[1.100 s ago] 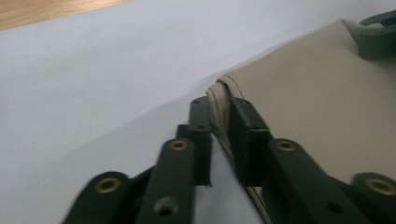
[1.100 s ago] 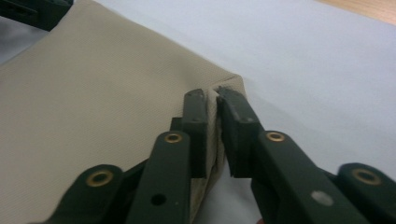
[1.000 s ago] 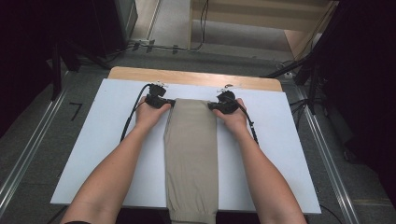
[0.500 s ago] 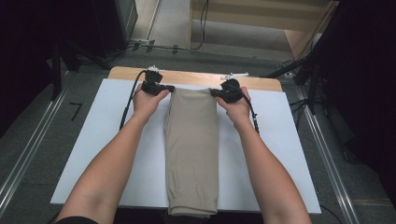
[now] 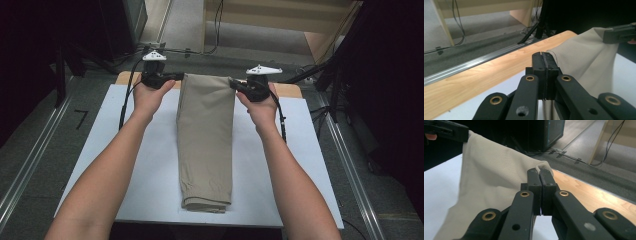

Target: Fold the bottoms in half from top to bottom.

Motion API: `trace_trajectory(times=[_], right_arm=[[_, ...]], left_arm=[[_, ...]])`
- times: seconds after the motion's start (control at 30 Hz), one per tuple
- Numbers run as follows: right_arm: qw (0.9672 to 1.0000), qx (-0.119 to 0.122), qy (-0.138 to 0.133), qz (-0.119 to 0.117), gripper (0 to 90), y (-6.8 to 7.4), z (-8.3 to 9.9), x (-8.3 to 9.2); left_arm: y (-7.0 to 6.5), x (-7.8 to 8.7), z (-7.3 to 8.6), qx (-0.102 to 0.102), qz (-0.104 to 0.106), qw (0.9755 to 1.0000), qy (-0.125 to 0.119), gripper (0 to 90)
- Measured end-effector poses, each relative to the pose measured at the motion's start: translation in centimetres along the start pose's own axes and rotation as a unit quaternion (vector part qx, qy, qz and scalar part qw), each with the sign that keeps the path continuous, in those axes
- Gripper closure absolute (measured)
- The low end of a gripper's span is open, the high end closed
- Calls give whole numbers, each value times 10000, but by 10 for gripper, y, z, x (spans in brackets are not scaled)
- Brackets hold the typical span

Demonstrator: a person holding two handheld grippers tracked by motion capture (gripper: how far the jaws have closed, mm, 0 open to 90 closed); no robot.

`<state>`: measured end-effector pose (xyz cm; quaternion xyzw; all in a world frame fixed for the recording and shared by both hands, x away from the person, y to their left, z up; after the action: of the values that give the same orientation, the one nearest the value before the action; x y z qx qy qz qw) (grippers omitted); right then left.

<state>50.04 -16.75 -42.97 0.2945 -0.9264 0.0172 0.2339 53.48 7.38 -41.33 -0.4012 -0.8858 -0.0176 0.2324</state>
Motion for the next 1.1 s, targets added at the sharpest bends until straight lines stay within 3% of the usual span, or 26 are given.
trace_trajectory(times=[0.2,0.33,0.53,0.9,1.1], right_arm=[[9998,36,-143,-158,871,23,21,18],[9995,129,-134,-242,871,38,43,29],[9991,168,-139,-365,871,55,70,46],[9977,194,-190,-624,871,86,109,74],[9973,193,-158,-683,870,93,132,83]], left_arm=[[-17,19,23,8,168,9998,-144,900],[-32,32,40,-94,280,9994,-204,900],[-50,50,64,-73,448,9986,-263,900],[-81,77,108,-211,642,9975,-208,900],[-96,85,136,-285,778,9965,-66,900]])
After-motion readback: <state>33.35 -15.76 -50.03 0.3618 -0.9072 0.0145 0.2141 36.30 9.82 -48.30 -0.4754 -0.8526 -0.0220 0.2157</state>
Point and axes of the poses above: each handheld gripper's, and its own axes: x roughly backward along the jaws, z roughly out of its underside, y roughly to its left, the point moved 7 cm from there along -x, roughly forward along the jaws, and after that the axes turned 1 degree about -z, right-handed, at the moved point
